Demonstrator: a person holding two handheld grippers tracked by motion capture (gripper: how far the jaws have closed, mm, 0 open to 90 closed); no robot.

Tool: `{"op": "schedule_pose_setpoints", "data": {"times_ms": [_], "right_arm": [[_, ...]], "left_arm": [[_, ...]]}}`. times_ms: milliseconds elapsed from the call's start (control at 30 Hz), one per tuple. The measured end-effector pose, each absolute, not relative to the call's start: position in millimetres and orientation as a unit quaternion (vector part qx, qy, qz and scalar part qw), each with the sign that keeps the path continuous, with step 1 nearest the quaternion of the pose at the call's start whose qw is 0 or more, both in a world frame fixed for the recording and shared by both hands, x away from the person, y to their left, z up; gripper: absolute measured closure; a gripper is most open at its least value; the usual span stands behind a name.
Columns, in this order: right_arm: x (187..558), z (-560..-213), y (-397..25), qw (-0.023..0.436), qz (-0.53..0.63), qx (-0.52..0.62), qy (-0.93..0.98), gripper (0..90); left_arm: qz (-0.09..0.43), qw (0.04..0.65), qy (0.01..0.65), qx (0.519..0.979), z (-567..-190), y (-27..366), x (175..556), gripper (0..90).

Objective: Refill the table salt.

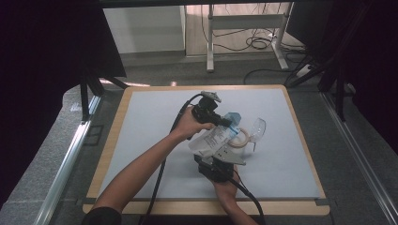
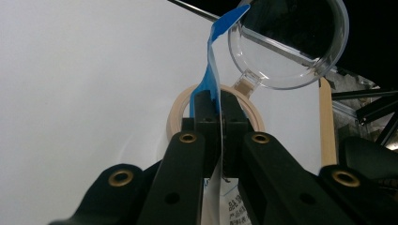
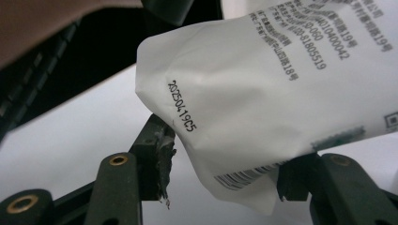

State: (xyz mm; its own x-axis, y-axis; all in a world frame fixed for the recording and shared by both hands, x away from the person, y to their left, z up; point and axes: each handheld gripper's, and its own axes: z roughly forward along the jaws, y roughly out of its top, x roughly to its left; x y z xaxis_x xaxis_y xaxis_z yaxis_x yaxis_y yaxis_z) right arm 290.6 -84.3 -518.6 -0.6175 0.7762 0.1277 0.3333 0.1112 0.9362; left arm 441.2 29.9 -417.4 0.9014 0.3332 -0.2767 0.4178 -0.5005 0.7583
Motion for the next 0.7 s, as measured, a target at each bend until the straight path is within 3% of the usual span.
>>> {"op": "schedule_pose_setpoints", "data": {"times_ms": [700], "right_arm": [[298,-530,-93,0.19,0.491,0.382,0.76,44.7]], "left_arm": [[-0.043,0.464,0.218,0.858,-415,45,432,88.7]]}}
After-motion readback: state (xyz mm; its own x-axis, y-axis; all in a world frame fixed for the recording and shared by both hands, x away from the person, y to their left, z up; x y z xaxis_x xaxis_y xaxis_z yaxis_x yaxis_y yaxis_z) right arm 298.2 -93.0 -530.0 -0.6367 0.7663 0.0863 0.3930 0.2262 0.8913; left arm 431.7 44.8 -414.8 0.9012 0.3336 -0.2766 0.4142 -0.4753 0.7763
